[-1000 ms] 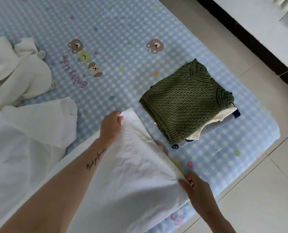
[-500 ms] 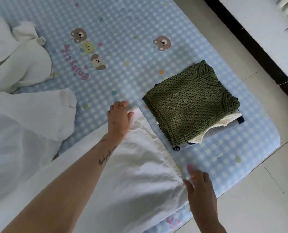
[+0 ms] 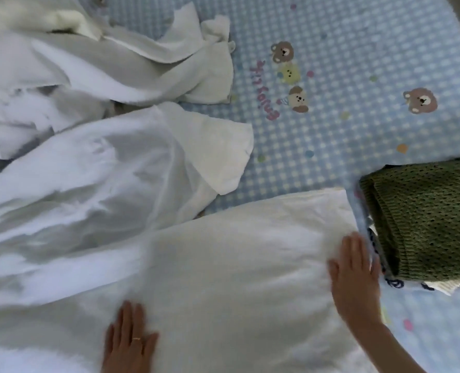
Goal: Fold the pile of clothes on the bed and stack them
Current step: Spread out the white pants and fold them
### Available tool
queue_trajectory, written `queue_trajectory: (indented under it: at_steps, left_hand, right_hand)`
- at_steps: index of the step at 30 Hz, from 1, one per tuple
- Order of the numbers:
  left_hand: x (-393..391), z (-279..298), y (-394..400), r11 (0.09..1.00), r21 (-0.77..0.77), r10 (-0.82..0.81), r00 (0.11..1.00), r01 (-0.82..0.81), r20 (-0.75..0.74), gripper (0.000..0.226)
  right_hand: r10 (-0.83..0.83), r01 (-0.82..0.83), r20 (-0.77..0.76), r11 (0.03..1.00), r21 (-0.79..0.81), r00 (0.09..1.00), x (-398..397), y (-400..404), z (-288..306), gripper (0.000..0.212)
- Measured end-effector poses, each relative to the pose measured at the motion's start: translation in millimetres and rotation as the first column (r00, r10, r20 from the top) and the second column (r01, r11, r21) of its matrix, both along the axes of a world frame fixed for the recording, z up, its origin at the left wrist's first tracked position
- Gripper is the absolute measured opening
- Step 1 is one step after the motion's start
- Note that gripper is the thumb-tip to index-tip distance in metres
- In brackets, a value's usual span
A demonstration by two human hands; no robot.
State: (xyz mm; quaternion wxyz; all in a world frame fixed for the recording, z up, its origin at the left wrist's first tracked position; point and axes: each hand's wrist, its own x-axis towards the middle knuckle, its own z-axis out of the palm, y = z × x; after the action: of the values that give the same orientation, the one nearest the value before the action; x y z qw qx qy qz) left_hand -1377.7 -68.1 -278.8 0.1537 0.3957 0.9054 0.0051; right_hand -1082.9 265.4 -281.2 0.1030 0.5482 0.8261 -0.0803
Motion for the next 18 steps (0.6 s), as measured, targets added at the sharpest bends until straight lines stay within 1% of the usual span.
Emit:
queue_trajectory:
  at_steps: [1, 2, 3, 4, 5, 6, 7, 8, 9, 10, 11, 12, 13, 14, 15, 16, 18]
  left_hand:
    - [-7.7, 5.8, -7.2, 0.999, 0.008, 0.048, 0.999, -0.048, -0.017, 0.061]
    - [-10.2, 10.2, -14.6, 0.997, 0.011, 0.072, 0.997, -0.072, -0.018, 0.060]
    - [-11.6, 12.5, -21.6, 0.997, 0.033, 0.074, 0.996, -0.073, -0.039, 0.059]
    - [-7.5, 12.4, -32.2, 0.996, 0.050, 0.070, 0.996, -0.068, -0.053, 0.059]
    - [-11.3, 11.3, -48.9, 0.998, 0.036, 0.043, 0.999, -0.042, -0.024, 0.059]
    - [-20.5, 11.7, -66.6, 1.000, -0.005, 0.026, 1.000, -0.026, 0.004, 0.059]
    - [-25.1, 15.0, -90.3, 0.999, -0.030, 0.013, 1.000, -0.013, -0.007, 0.057]
    - [-37.4, 13.1, -105.1, 0.997, 0.008, -0.071, 0.978, 0.074, -0.196, 0.054]
    - [-51.7, 13.7, -109.6, 0.977, 0.035, -0.177, 0.892, 0.210, -0.416, 0.051]
    - [-63.8, 18.4, -112.2, 0.959, 0.062, -0.208, 0.837, 0.276, -0.506, 0.050]
    - [-69.4, 25.6, -109.7, 0.960, 0.096, -0.186, 0.860, 0.261, -0.474, 0.051]
    - [-68.9, 33.1, -103.0, 0.960, 0.159, -0.158, 0.912, 0.232, -0.378, 0.054]
    - [-74.4, 40.0, -86.2, 0.944, 0.281, -0.111, 0.967, 0.175, -0.231, 0.055]
    - [-105.5, 38.2, -64.1, 0.959, 0.280, -0.030, 0.996, 0.053, -0.083, 0.056]
    - [-132.4, 36.6, -46.1, 0.964, 0.267, 0.036, 0.996, -0.012, -0.086, 0.056]
    - [-152.0, 42.0, -28.3, 0.965, 0.260, 0.079, 0.988, -0.043, -0.130, 0.056]
    - [-219.7, 54.9, 25.3, 0.967, 0.246, 0.099, 0.987, -0.067, -0.123, 0.055]
  right_hand:
    - [0.023, -0.022, -0.039, 1.000, 0.013, 0.999, -26.3, -11.7, 2.6, 0.062]
    - [0.119, -0.119, -0.102, 0.993, 0.002, 0.988, -56.0, -29.6, 2.8, 0.060]
    - [0.280, -0.288, -0.167, 0.957, -0.025, 0.945, -84.5, -50.5, 3.4, 0.057]
    - [0.450, -0.468, -0.205, 0.883, -0.045, 0.869, -105.8, -67.2, 3.8, 0.056]
    - [0.572, -0.594, -0.210, 0.802, -0.063, 0.793, -126.1, -73.9, 5.5, 0.054]
    - [0.622, -0.645, -0.194, 0.760, -0.086, 0.759, -138.3, -70.1, 3.4, 0.055]
    - [0.600, -0.615, -0.147, 0.783, -0.093, 0.786, -144.4, -61.0, -0.4, 0.059]
    - [0.504, -0.514, -0.107, 0.851, -0.108, 0.857, -146.9, -47.1, -1.4, 0.064]
    - [0.355, -0.362, -0.082, 0.926, -0.107, 0.931, -145.5, -32.3, 1.9, 0.066]
    - [0.228, -0.235, -0.084, 0.969, -0.074, 0.970, -149.3, -19.4, 5.4, 0.064]
    - [0.155, -0.162, -0.106, 0.985, -0.054, 0.982, -160.0, -9.3, 10.3, 0.059]
    - [0.136, -0.147, -0.157, 0.987, -0.060, 0.978, -179.2, -1.8, 19.8, 0.056]
    - [0.160, -0.178, -0.236, 0.982, -0.061, 0.959, -204.1, 2.7, 29.9, 0.057]
    - [0.199, -0.225, -0.314, 0.973, -0.048, 0.928, -230.9, 5.6, 39.2, 0.059]
    - [0.238, -0.266, -0.372, 0.964, -0.024, 0.897, -261.9, 8.1, 48.6, 0.061]
    - [0.263, -0.289, -0.404, 0.957, -0.005, 0.876, -291.7, 10.8, 55.9, 0.064]
    - [0.277, -0.301, -0.412, 0.954, 0.005, 0.868, -344.9, 23.3, 63.1, 0.070]
